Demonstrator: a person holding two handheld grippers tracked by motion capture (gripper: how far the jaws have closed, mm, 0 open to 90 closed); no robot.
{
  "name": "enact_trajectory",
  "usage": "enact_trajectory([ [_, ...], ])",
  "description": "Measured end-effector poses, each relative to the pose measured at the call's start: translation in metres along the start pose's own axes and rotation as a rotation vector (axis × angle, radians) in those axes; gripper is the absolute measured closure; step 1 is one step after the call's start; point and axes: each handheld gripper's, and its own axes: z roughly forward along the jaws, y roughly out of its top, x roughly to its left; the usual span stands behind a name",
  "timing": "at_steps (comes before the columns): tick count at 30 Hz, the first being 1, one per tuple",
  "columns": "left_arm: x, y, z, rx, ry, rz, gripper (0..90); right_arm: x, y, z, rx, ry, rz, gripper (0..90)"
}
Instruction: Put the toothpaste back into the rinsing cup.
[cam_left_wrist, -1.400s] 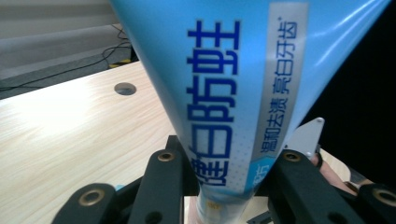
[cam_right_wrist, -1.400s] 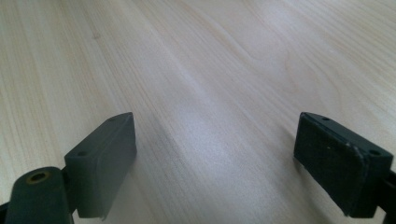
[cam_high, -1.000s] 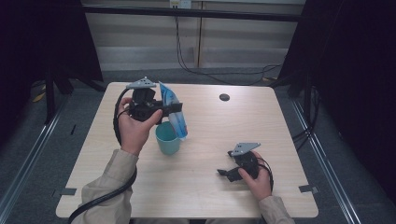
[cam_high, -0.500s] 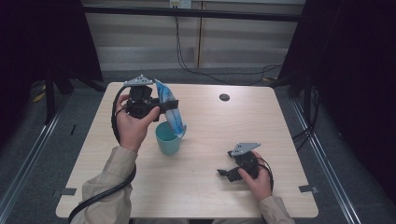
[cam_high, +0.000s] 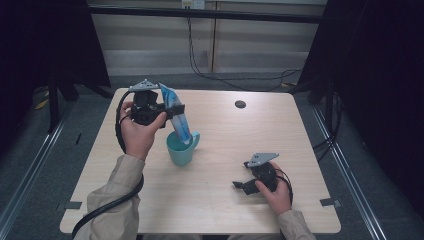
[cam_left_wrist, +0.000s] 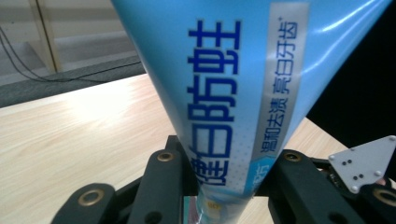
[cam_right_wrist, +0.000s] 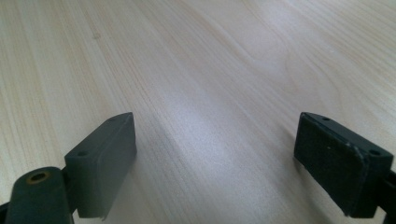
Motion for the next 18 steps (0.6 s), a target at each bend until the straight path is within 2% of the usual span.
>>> enact_trajectory([
  [18,0.012,-0.013,0.000,0.015,0.053,-0.005,72.6,0.000,0.000,0.000,0.001,0.000,0.002,12.6],
])
